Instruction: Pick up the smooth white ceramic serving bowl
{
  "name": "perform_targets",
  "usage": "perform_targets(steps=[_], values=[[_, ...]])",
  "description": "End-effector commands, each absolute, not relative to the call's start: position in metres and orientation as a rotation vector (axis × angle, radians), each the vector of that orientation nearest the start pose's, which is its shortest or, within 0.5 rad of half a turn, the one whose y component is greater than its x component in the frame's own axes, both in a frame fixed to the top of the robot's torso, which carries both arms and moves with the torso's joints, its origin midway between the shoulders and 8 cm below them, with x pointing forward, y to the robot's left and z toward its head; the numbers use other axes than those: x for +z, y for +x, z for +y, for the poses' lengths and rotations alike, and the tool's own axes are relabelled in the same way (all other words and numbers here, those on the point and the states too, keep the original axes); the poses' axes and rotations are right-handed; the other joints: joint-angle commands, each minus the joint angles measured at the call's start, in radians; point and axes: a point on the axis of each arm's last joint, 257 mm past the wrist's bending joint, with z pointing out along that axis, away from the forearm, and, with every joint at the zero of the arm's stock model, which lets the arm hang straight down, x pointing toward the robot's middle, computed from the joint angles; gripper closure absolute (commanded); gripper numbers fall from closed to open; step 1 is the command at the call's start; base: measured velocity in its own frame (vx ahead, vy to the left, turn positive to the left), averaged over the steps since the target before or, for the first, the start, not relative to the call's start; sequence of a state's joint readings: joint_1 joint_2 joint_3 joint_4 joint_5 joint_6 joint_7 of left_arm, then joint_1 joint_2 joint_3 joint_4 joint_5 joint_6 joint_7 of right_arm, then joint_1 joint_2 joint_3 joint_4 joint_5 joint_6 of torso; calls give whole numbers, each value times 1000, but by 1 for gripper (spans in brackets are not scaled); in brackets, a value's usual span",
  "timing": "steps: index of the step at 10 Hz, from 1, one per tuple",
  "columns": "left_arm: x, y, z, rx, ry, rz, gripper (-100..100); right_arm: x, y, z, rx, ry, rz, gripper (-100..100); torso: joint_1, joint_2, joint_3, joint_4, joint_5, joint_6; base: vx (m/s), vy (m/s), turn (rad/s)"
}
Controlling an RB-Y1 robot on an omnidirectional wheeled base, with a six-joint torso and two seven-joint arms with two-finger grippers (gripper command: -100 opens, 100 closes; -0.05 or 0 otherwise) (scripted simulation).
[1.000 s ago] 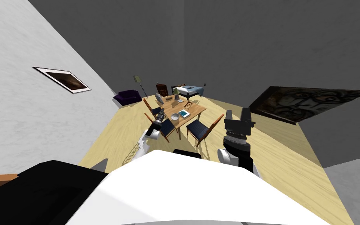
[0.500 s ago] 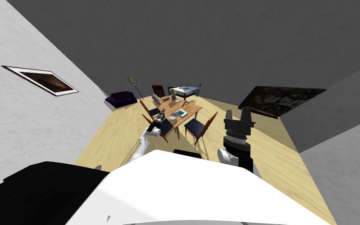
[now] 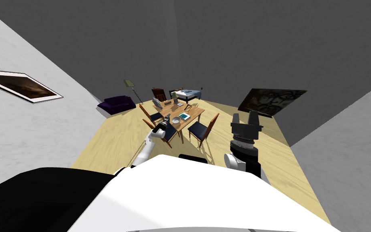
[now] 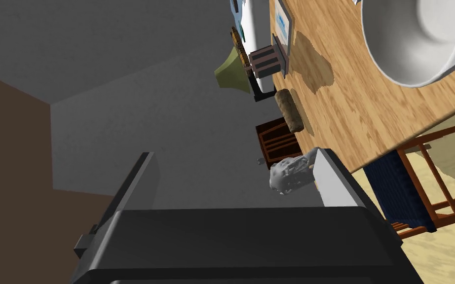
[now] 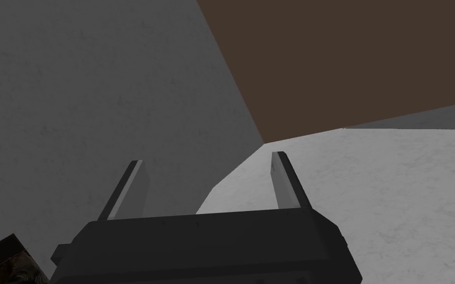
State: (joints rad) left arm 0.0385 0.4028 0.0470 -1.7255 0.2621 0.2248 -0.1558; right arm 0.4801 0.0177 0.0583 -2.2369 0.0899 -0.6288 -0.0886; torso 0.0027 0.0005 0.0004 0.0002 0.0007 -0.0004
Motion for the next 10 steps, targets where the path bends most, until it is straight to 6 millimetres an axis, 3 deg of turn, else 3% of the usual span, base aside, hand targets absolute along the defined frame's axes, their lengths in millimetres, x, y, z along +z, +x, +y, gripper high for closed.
perform_targets(steps=[1, 3, 10], values=[[-204, 538, 354, -911, -1084, 1421, -100, 35, 335, -244, 1423, 565, 563, 0, 0, 0, 0, 0, 0, 0, -13, 10, -80], [-227, 547, 366, -870, -1147, 1483, -100, 35, 335, -244, 1423, 565, 563, 0, 0, -1, -1, 0, 0, 0, -8, 17, -171], [-278, 551, 392, -773, -1274, 1593, -100, 35, 335, -244, 1423, 566, 563, 0, 1, -3, -2, -1, 0, 0, 15, 18, -85]])
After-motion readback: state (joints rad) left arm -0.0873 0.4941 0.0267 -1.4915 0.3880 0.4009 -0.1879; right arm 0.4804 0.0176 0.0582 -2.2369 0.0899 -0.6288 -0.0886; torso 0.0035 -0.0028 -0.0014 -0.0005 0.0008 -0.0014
